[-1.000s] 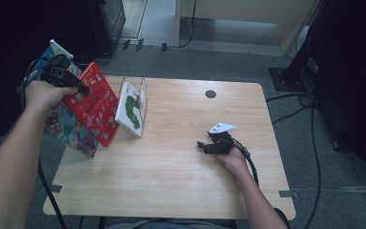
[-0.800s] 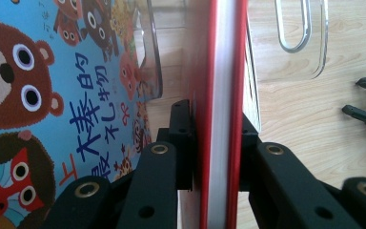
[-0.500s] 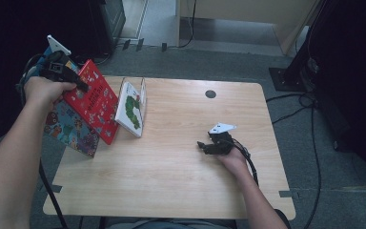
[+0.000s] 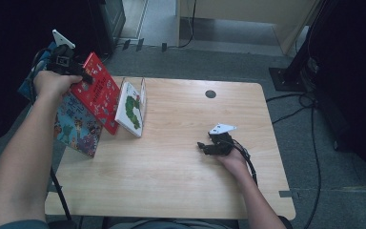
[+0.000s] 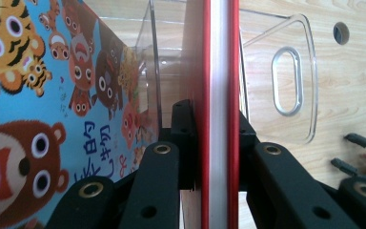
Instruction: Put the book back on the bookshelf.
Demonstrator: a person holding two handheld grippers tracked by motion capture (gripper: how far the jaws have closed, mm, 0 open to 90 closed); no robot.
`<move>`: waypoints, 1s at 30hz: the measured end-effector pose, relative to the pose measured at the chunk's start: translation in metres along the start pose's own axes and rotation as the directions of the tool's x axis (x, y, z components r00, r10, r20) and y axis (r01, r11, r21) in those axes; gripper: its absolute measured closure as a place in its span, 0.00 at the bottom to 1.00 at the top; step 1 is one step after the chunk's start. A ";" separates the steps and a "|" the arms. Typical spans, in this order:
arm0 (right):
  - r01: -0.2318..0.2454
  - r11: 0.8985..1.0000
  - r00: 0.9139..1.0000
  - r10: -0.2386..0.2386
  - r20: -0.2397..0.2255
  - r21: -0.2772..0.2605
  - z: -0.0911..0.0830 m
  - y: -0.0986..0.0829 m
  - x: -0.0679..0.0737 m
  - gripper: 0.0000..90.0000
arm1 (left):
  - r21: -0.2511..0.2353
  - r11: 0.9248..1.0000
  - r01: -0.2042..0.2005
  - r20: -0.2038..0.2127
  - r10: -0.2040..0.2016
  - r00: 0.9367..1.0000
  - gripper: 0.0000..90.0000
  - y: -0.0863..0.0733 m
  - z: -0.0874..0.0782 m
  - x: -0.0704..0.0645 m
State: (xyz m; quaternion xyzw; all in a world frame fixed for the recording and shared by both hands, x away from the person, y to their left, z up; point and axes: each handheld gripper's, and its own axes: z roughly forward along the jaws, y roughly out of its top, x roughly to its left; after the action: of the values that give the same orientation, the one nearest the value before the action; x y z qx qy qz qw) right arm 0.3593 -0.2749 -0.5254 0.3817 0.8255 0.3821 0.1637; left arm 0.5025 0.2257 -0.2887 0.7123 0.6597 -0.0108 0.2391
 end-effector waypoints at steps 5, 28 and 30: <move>0.001 1.000 1.000 -0.001 -0.003 0.000 -0.003 -0.003 0.002 0.35 | -0.012 1.000 0.001 0.012 -0.001 1.000 0.88 -0.001 0.006 0.005; -0.002 1.000 1.000 0.002 0.001 -0.001 -0.005 -0.005 0.002 0.34 | -0.036 0.999 -0.020 -0.013 0.020 1.000 0.57 -0.007 -0.033 0.018; -0.002 1.000 1.000 0.002 0.001 -0.001 -0.005 -0.005 0.002 0.34 | -0.050 0.998 -0.026 -0.017 0.025 1.000 0.55 -0.008 -0.041 0.016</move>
State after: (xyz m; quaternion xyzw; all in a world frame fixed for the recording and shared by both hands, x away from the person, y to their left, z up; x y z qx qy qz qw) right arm 0.3529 -0.2782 -0.5256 0.3827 0.8249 0.3824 0.1637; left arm 0.4845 0.2558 -0.2601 0.7147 0.6525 0.0145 0.2515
